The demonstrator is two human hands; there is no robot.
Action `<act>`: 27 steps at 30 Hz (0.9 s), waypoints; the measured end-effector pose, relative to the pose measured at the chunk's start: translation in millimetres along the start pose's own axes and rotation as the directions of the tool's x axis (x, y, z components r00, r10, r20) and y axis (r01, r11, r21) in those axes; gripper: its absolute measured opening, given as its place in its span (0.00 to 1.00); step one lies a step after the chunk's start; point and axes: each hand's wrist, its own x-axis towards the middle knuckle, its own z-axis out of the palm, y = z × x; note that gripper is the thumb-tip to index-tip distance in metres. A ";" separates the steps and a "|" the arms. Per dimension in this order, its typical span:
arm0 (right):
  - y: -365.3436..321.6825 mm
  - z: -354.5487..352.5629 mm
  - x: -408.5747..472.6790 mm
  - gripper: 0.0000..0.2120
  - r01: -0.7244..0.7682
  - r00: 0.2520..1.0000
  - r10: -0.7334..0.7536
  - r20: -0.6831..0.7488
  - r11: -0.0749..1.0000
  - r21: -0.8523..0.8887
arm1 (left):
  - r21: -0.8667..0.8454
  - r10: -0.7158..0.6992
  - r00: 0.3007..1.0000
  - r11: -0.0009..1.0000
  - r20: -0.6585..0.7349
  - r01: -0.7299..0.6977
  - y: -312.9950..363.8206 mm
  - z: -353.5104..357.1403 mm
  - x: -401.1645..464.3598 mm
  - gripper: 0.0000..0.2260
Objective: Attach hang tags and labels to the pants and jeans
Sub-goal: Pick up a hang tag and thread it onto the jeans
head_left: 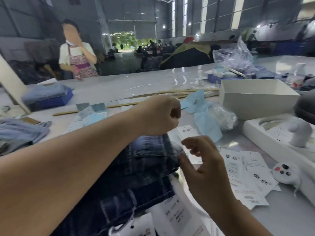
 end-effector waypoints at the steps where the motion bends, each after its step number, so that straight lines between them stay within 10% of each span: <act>1: -7.4 1.8 0.1 0.06 0.021 1.000 -0.021 0.009 1.000 0.016 | 0.004 0.018 0.996 1.000 -0.085 -0.018 -5.4 -7.8 -7.2 0.03; 4: -30.6 5.1 -0.4 0.10 0.044 0.995 -0.048 0.092 0.998 0.044 | 0.039 -0.099 0.988 0.994 -0.119 0.104 -30.7 -29.7 -31.3 0.06; 7: -48.2 7.5 0.4 0.14 0.056 0.989 -0.041 0.139 0.993 -0.104 | 0.133 -0.365 0.907 0.930 0.211 0.343 -58.6 -41.1 -56.7 0.19; 13: -72.9 20.2 -5.9 0.17 0.033 0.972 0.043 0.232 0.949 -0.315 | -0.448 -0.385 0.863 0.741 0.326 0.500 -96.6 -41.9 -94.2 0.48; 19: -93.0 33.1 -3.6 0.35 0.066 0.931 0.108 0.347 0.889 -0.452 | -0.116 -0.509 0.787 0.810 0.349 0.575 -138.4 -18.0 -101.4 0.56; 27: -109.3 48.5 10.5 0.31 0.002 0.909 0.165 0.383 0.917 -0.399 | 0.019 -0.496 0.865 0.866 -0.080 0.499 -160.9 -6.2 -103.2 0.29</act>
